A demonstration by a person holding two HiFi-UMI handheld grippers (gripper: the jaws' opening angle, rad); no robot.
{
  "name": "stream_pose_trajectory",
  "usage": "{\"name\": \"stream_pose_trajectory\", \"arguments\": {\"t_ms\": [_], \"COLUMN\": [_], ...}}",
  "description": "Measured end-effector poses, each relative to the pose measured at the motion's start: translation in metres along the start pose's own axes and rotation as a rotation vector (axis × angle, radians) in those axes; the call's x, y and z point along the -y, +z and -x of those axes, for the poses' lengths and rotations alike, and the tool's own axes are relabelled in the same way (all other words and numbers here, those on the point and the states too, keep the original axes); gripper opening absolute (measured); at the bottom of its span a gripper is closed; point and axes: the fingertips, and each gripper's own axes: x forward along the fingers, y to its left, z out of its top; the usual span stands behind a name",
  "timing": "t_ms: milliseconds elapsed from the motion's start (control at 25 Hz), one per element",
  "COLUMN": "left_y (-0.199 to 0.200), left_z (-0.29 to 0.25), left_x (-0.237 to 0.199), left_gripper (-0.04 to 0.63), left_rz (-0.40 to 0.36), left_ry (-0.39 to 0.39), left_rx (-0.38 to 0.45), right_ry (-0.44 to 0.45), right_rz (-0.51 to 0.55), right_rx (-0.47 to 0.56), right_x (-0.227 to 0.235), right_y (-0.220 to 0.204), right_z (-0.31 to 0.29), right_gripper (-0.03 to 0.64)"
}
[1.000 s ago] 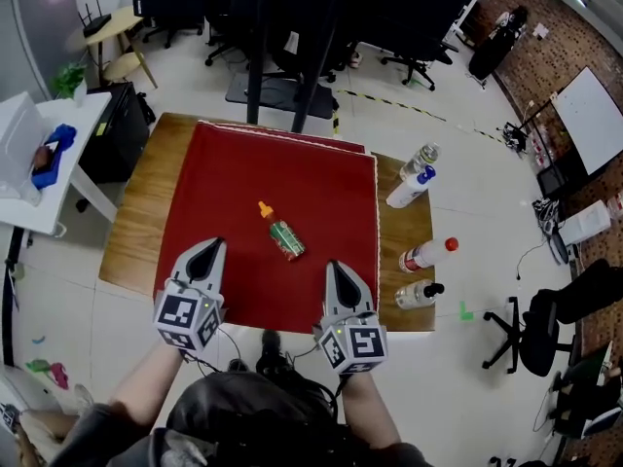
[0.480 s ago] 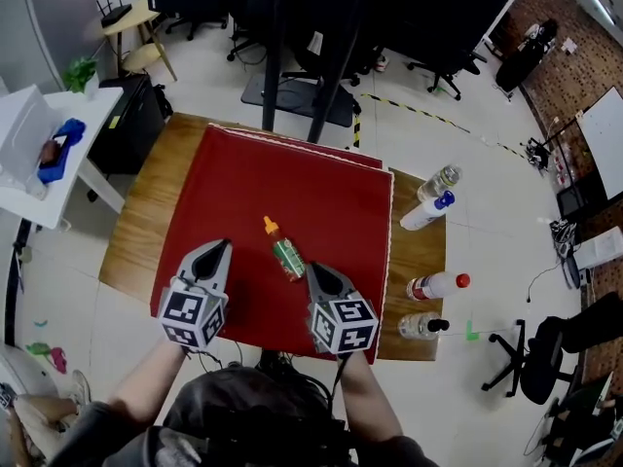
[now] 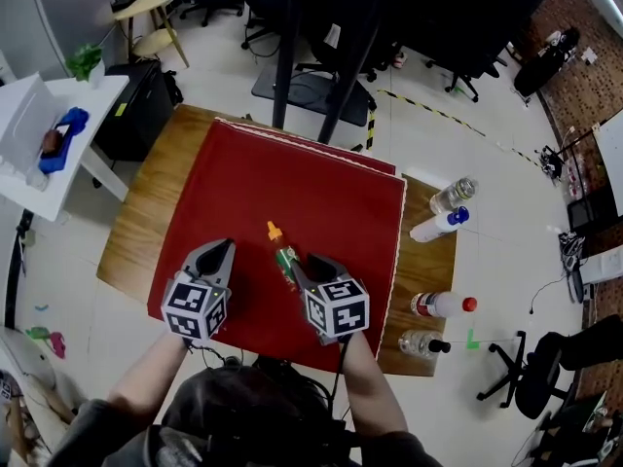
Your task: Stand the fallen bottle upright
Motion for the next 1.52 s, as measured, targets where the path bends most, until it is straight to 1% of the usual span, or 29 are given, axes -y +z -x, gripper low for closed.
{"name": "stream_pose_trajectory", "arguments": {"t_ms": [320,440,600,840,1040,1200,1360,1520], "left_y": [-0.009,-0.016,-0.028,-0.037,-0.044,-0.049,-0.051,-0.053], "left_z": [-0.033,-0.044,-0.055,-0.072,-0.082,-0.091,-0.097,-0.097], "left_x": [-0.021,-0.030,-0.038,-0.048,-0.056,-0.060,-0.059,-0.058], "left_gripper": [0.028,0.028,0.028,0.028,0.028,0.028,0.028,0.028], "left_rz": [0.029,0.043,0.074,0.088,0.103,0.109,0.106,0.110], "left_ry": [0.015,0.020,0.027,0.021,0.022,0.023,0.014,0.009], "left_rx": [-0.060,-0.088,-0.152,-0.223,-0.265,-0.281,-0.287,-0.281], "right_ry": [0.089,0.107,0.127,0.132,0.105,0.100,0.083,0.076], "right_rz": [0.017,0.048,0.055,0.086,0.095,0.134,0.204,0.202], "right_rx": [-0.214,-0.264,-0.314,-0.398,-0.447,-0.488,-0.544,-0.576], "right_x": [0.004,0.005,0.006,0.009,0.015,0.015,0.019,0.022], "right_y": [0.003,0.003,0.000,-0.003,-0.003,-0.003,-0.011,-0.018], "right_z": [-0.047,-0.065,-0.083,-0.108,-0.131,-0.147,-0.157,-0.161], "right_gripper": [0.155,0.205,0.261,0.325,0.330,0.330,0.320,0.310]}}
